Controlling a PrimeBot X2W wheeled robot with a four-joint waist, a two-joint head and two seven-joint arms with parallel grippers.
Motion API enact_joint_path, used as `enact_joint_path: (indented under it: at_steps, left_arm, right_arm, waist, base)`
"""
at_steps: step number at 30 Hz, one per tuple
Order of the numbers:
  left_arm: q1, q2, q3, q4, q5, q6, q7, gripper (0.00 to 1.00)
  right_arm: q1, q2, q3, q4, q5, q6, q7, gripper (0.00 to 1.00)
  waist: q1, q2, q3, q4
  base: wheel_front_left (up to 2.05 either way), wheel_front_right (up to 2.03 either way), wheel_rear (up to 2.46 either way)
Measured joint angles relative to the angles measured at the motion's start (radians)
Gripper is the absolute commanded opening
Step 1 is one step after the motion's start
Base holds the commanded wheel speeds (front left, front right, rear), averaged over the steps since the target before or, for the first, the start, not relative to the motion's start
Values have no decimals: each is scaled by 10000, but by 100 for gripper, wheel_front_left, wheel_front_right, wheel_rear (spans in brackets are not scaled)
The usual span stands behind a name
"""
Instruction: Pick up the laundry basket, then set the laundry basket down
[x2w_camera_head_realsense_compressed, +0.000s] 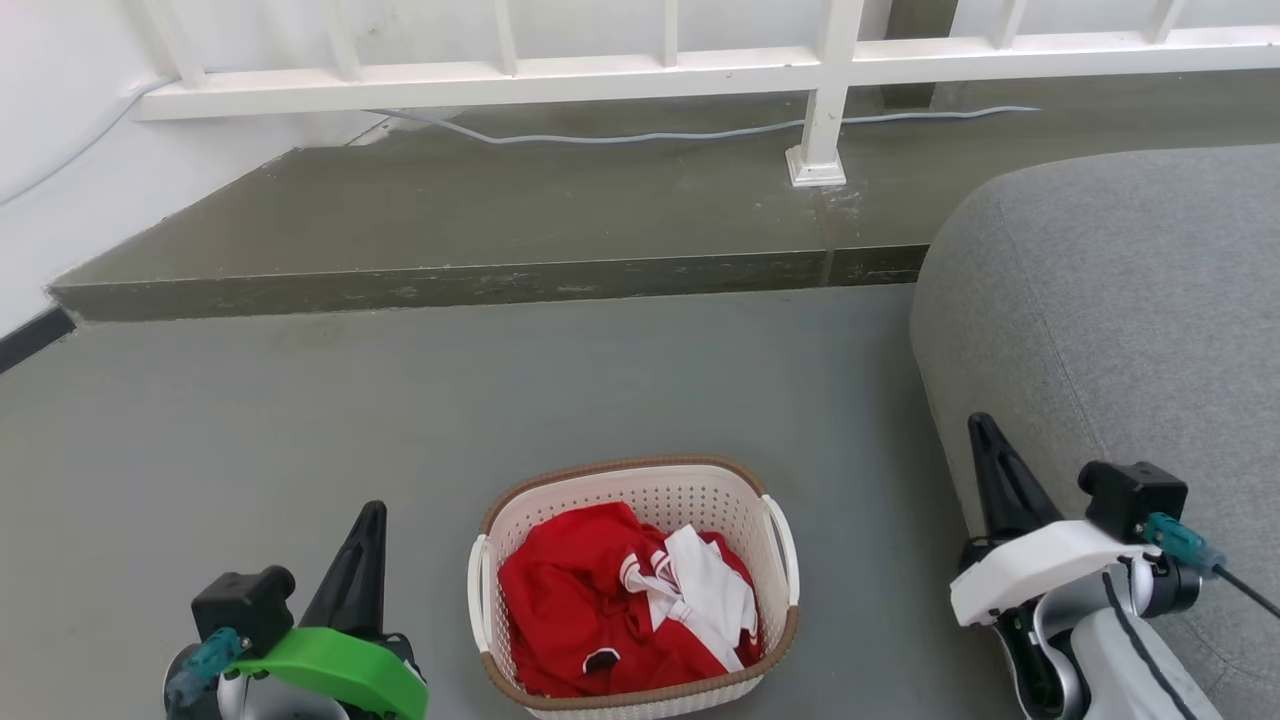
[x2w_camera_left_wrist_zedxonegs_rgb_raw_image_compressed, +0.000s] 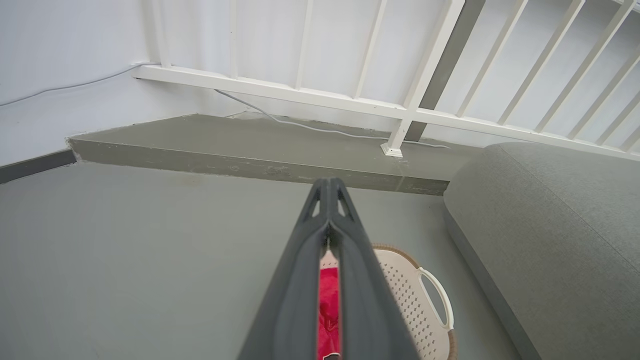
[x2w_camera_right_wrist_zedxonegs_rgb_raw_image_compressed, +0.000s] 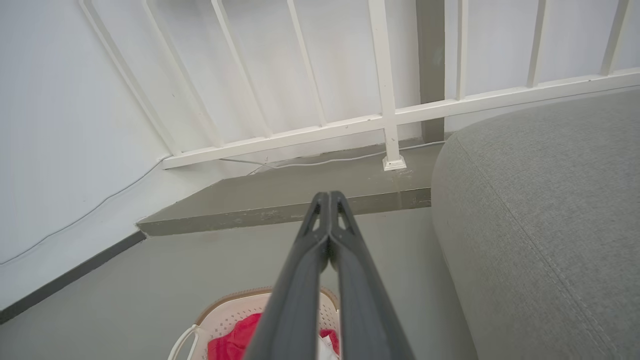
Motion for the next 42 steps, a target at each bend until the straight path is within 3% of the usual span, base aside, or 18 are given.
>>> enact_joint_path:
  at_steps: [42]
  left_arm:
    - [-12,-144,1053,-12,-4886,0,1421,0]
  right_arm:
    - [-66,184,-1411,10,5204,284,1609,0]
  waist:
    - [0,0,23,77]
  base:
    - [0,0,0]
